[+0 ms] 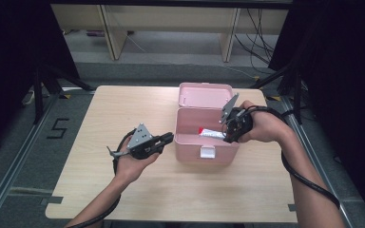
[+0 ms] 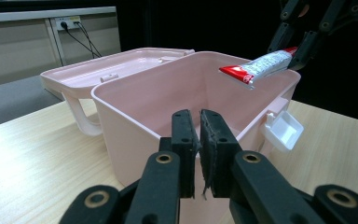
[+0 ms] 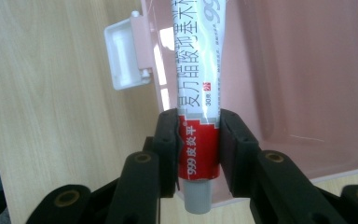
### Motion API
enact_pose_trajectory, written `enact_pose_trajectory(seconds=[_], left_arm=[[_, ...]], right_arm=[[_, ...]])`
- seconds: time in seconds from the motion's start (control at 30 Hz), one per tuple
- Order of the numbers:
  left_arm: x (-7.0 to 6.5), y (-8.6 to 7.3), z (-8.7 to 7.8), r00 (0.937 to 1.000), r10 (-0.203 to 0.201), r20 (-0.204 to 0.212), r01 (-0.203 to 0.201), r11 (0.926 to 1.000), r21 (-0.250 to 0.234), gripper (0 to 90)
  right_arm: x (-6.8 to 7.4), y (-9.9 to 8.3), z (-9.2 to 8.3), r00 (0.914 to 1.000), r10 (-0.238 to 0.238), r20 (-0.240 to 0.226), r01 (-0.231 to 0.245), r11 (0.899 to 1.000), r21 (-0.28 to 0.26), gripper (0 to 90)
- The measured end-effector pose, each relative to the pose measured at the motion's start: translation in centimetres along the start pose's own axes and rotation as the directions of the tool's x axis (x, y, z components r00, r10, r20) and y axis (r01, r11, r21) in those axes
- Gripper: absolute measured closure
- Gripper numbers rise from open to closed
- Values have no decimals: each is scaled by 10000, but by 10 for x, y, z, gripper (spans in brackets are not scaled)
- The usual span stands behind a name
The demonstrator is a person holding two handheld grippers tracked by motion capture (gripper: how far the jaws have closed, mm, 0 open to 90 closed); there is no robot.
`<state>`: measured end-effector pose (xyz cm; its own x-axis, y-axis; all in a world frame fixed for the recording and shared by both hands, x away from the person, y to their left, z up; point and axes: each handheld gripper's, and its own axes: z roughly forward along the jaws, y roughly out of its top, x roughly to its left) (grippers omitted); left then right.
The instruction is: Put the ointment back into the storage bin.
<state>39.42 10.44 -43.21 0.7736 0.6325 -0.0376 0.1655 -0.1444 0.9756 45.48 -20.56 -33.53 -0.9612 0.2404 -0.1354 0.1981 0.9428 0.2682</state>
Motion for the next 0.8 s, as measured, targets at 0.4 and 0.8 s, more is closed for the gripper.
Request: enact_pose_trajectory(seconds=[0.4,0.8], left_arm=[[0,0,0,10000,-19,-16,19,10000,-22,825],[1,-1,0,10000,-61,-32,61,10000,-30,814]], right_arm=[[-5,3,2,9998,-151,113,149,9996,229,713],[-6,5,8,9993,-373,88,369,9983,453,713]])
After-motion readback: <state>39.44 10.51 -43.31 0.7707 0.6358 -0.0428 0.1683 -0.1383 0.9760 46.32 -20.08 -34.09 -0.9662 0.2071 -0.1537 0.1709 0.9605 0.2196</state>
